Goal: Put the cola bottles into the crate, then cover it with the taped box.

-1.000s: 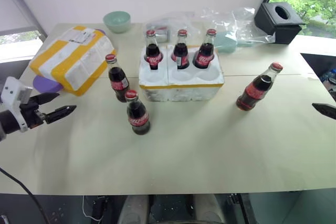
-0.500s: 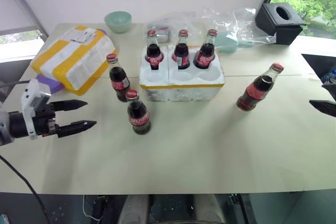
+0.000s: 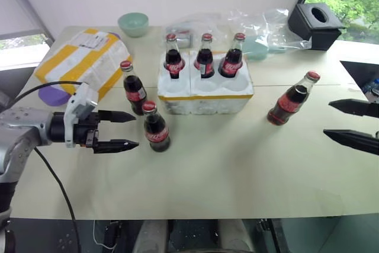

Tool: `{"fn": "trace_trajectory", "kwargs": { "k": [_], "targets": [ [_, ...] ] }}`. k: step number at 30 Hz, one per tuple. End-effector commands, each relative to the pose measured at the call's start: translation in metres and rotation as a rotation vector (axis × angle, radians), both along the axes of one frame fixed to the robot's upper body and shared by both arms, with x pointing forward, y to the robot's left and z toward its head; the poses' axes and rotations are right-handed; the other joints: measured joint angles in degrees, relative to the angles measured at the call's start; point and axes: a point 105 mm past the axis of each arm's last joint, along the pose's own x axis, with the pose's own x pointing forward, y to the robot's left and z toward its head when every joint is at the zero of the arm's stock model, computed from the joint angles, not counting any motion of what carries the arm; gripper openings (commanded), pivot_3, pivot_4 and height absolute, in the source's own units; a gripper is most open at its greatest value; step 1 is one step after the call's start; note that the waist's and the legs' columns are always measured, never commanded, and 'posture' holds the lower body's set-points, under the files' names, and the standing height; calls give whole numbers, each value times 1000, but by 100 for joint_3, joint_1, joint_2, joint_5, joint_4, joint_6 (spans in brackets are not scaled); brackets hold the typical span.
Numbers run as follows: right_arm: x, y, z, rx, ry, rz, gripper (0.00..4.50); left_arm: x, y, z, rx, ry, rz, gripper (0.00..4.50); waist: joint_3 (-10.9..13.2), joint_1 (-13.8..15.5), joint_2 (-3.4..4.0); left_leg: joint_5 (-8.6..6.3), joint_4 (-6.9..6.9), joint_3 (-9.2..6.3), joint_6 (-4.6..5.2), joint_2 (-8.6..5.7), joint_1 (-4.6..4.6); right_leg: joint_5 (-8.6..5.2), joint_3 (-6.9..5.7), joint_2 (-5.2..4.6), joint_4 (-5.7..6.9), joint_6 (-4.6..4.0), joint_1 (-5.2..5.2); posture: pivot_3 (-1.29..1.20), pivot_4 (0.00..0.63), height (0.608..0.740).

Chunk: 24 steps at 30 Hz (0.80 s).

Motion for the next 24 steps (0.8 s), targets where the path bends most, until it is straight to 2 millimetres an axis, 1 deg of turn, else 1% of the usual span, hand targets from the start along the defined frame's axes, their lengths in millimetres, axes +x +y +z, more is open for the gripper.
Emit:
{"fn": "trace_trajectory", "kwargs": {
  "k": [1, 8, 11, 14, 18, 21, 24],
  "targets": [
    [-6, 10, 7, 13, -40, 36, 4500, 5, -9, -3, 21, -27, -39, 4419, 0, -4, 1, 0, 0, 1, 0, 0, 0, 0, 0, 0, 0, 0, -1, 0, 150, 739],
    [-9, 20, 9, 39, -47, 42, 4500, 28, -12, -8, 26, -101, 23, 4419, 1, 6, -1, 0, 1, -2, 1, 0, -1, 0, 0, 0, 1, 1, 1, 0, 150, 739],
    [-8, 27, 11, 42, -50, 44, 4500, 33, -14, -16, 43, -120, 36, 4419, 1, 2, -1, 0, 1, -3, 1, -1, 0, 0, 0, 0, 1, 1, 2, 0, 150, 739],
    [-7, 34, 13, 49, -52, 47, 4500, 34, -21, -21, 23, -108, 23, 4419, 1, 8, -2, 0, 2, -3, 1, -1, 0, 0, 0, 0, 1, 1, 2, 0, 150, 739],
    [-6, 41, 14, 55, -50, 47, 4500, 31, -30, -22, -4, -90, -15, 4419, 1, 11, -3, 0, 3, -5, 1, -1, -2, 0, 0, 0, 0, 1, 3, 0, 150, 739],
    [-4, 45, 14, 57, -47, 45, 4500, 29, -33, -21, -17, -73, -34, 4419, 1, 10, -3, 1, 3, -6, 1, -1, -1, 0, -1, 0, 1, 0, 3, 0, 150, 739],
    [-2, 48, 15, 66, -51, 38, 4500, 30, -37, -26, -8, -70, -40, 4419, 1, 8, -3, 1, 4, -6, 1, -1, -1, 1, -1, 0, 1, 1, 4, 0, 150, 739]
  ]
}}
